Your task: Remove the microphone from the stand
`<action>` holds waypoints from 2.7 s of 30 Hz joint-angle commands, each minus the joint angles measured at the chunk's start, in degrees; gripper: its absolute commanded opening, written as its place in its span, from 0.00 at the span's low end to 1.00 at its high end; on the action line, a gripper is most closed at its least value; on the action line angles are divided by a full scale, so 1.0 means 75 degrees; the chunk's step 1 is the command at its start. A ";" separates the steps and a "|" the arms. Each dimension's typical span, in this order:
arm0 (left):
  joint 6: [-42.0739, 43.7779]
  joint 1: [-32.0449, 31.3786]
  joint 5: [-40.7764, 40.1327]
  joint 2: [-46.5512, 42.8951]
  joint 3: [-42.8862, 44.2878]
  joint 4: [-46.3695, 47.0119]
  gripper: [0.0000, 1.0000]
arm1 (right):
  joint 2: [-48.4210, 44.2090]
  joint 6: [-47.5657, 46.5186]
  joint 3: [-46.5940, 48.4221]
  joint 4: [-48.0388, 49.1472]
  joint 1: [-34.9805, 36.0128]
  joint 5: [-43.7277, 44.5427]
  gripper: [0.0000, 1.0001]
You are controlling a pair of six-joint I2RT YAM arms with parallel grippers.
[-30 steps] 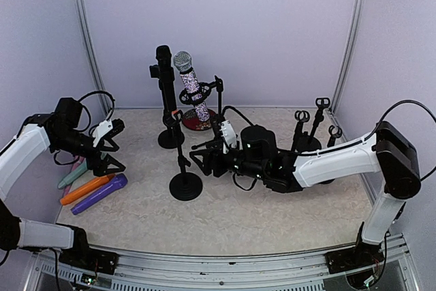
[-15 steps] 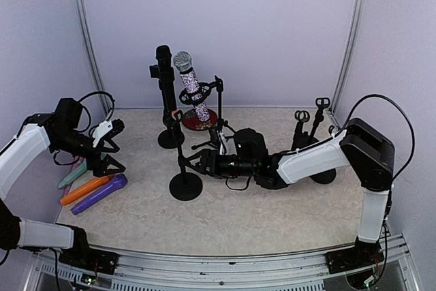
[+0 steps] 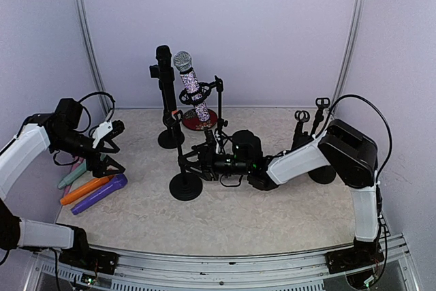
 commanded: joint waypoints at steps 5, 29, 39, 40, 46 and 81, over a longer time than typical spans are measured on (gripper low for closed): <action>0.0131 0.0012 0.0077 0.0196 0.0278 -0.0240 0.87 | 0.0104 0.0459 -0.0031 0.0776 -0.0074 -0.0130 0.27; 0.0087 -0.0013 -0.0087 0.0183 0.0262 -0.0215 0.87 | -0.1096 -0.5005 0.0647 -0.4215 0.0701 0.2941 0.01; 0.0107 -0.0014 -0.0128 0.0218 0.0241 -0.0225 0.87 | -0.1336 -0.7003 0.0958 -0.5076 0.1160 0.4832 0.03; 0.0108 -0.0011 -0.0134 0.0221 0.0241 -0.0216 0.87 | -0.1351 -0.7278 0.0992 -0.5125 0.1229 0.4997 0.04; 0.0110 -0.0013 -0.0140 0.0236 0.0230 -0.0217 0.87 | -0.1435 -0.8510 0.1315 -0.5246 0.1696 0.6167 0.22; 0.0102 -0.0013 -0.0004 0.0181 0.0265 -0.0277 0.87 | -0.1587 -0.8489 0.2080 -0.5443 0.1925 0.6912 0.96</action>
